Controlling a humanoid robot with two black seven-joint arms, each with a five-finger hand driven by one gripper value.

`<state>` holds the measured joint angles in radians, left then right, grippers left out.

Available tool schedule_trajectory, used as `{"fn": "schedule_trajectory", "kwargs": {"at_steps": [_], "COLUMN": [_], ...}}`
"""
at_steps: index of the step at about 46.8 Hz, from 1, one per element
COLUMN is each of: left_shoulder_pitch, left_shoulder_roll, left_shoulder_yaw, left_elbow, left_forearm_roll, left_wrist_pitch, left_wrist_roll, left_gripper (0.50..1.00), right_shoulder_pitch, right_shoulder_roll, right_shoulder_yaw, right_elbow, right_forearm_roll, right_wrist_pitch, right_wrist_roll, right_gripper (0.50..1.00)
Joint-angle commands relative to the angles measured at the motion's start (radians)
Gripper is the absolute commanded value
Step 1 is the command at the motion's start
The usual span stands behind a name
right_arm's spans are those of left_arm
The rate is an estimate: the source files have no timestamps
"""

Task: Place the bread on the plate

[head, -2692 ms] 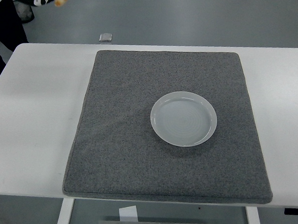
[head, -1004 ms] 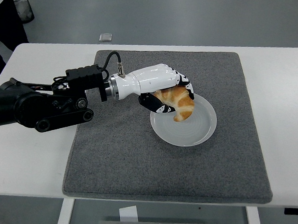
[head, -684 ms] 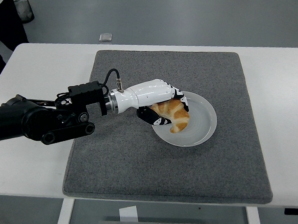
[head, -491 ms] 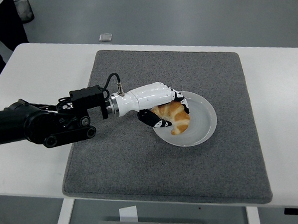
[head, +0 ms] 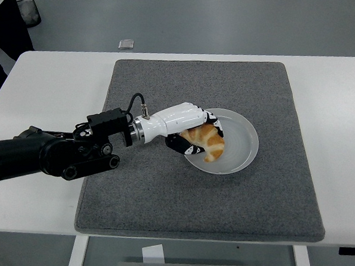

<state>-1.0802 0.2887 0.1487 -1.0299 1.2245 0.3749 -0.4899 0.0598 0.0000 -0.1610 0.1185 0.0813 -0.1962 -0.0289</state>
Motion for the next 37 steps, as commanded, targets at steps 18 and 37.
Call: {"fn": "schedule_trajectory", "kwargs": {"at_steps": [18, 37], "left_shoulder_pitch": [0.017, 0.051], "left_shoulder_roll": [-0.055, -0.075], "left_shoulder_yaw": [-0.001, -0.067], "left_elbow": [0.071, 0.09], "left_forearm_roll": [-0.005, -0.016], "left_wrist_pitch": [0.001, 0.006], "left_wrist_roll": [-0.001, -0.001], "left_gripper": [0.5, 0.593], "right_shoulder_pitch": [0.0, 0.0], "right_shoulder_roll": [0.0, 0.0], "right_shoulder_yaw": [0.001, 0.001], "right_elbow": [0.0, 0.0], "right_forearm_roll": [0.0, 0.0], "right_wrist_pitch": [0.001, 0.001], "right_wrist_roll": [0.001, 0.0], "right_gripper": [0.952, 0.952]}}
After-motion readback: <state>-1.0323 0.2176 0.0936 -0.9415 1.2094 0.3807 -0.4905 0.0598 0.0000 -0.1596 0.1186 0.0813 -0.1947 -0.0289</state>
